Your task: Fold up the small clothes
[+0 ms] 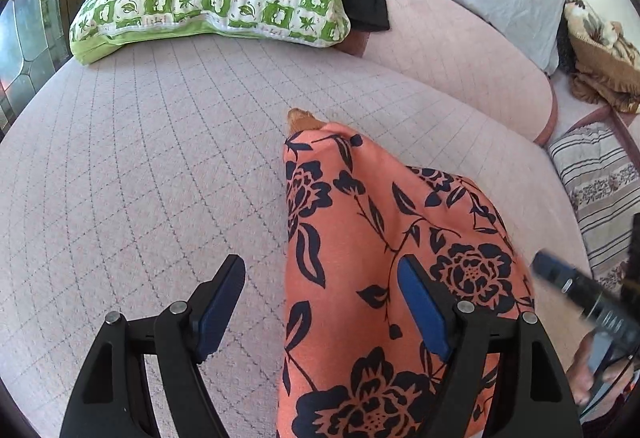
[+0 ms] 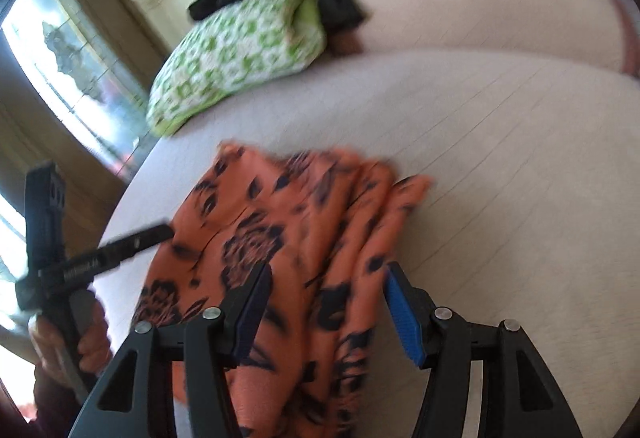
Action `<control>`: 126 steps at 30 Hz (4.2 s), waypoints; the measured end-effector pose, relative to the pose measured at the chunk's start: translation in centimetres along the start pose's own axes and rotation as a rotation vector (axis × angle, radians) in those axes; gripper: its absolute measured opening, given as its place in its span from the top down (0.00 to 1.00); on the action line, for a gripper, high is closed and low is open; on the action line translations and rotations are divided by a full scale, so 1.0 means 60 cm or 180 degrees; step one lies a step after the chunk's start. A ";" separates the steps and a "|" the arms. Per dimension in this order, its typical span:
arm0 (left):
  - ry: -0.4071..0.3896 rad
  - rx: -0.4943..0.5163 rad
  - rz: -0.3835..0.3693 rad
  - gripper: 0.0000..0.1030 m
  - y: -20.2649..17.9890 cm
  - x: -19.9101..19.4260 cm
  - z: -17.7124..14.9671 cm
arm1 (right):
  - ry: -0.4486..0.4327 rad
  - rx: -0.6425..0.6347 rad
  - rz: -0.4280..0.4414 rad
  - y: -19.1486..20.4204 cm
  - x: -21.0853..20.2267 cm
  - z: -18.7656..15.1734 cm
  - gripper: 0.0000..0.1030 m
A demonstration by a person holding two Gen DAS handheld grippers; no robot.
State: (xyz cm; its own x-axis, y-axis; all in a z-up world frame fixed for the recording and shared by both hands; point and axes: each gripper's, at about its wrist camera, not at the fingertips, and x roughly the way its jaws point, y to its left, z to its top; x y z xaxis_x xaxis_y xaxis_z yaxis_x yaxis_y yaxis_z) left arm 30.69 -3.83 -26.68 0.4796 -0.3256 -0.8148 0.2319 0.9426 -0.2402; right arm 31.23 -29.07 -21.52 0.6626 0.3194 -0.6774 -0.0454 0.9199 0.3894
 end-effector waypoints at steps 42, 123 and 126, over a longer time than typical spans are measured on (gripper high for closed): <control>0.0452 -0.0233 0.0130 0.15 0.044 0.069 -0.001 | 0.0338 0.0808 0.0474 -0.035 0.126 0.065 0.75; -0.2055 0.0550 0.1139 0.00 -0.147 -0.662 -0.241 | -0.1641 -0.0168 -0.0474 0.265 -0.541 -0.238 0.29; -0.2039 0.0580 0.1133 0.00 -0.149 -0.669 -0.242 | -0.1666 -0.0203 -0.0493 0.273 -0.546 -0.238 0.29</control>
State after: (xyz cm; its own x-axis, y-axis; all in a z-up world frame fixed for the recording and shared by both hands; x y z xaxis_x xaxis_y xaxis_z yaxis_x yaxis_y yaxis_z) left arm -2.89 1.89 0.50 0.9370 -0.0355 -0.3474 0.0807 0.9899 0.1166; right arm -1.89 -21.25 -1.87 0.9478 0.0384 -0.3165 0.0478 0.9644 0.2602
